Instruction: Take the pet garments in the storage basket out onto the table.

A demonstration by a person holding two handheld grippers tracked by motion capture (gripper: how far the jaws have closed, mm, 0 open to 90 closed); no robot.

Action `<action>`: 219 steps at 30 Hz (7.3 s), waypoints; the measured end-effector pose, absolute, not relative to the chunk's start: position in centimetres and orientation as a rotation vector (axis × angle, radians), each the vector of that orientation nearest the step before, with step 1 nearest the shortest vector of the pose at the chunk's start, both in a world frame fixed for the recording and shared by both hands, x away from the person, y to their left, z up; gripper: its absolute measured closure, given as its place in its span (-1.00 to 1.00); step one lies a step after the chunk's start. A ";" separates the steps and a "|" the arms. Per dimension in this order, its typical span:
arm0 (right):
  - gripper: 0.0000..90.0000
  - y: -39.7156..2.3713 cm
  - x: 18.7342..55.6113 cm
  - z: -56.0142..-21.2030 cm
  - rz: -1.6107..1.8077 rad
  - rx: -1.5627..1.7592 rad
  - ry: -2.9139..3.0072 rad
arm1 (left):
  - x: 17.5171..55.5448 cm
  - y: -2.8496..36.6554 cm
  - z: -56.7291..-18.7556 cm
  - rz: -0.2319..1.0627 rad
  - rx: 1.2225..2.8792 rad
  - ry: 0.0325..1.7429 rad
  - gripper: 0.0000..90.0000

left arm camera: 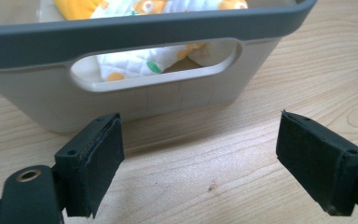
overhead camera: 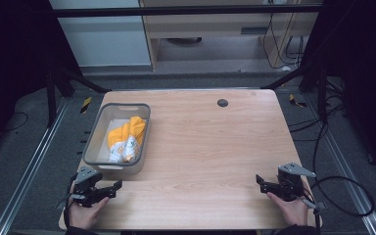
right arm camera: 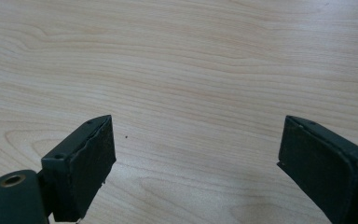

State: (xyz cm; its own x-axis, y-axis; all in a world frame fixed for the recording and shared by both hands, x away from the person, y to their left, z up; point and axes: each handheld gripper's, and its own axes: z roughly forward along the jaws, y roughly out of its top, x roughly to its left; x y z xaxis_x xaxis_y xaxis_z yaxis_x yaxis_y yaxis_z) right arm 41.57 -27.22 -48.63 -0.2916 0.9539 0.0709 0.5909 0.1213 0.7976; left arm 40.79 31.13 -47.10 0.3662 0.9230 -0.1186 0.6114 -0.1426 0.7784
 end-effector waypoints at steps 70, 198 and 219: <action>-0.77 -26.4 41.9 -49.1 0.977 1.445 1.978 | 40.3 30.6 -39.4 0.563 1.746 1.214 -0.51; -0.74 -26.4 41.9 -49.1 1.004 1.443 1.985 | 54.9 26.3 -40.3 0.405 2.122 1.395 -0.19; -0.74 -26.4 41.9 -49.2 0.997 1.438 2.001 | 55.2 25.6 -42.2 0.371 2.179 1.437 0.06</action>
State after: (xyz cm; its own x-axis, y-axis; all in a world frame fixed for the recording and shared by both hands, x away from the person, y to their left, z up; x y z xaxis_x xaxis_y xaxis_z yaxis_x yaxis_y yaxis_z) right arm 41.95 -26.41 -49.20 -0.3336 0.9421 0.0331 0.5937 0.1827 0.7837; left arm 55.24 25.64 -42.20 0.4056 0.9129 -0.0462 0.7767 -0.3176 0.5439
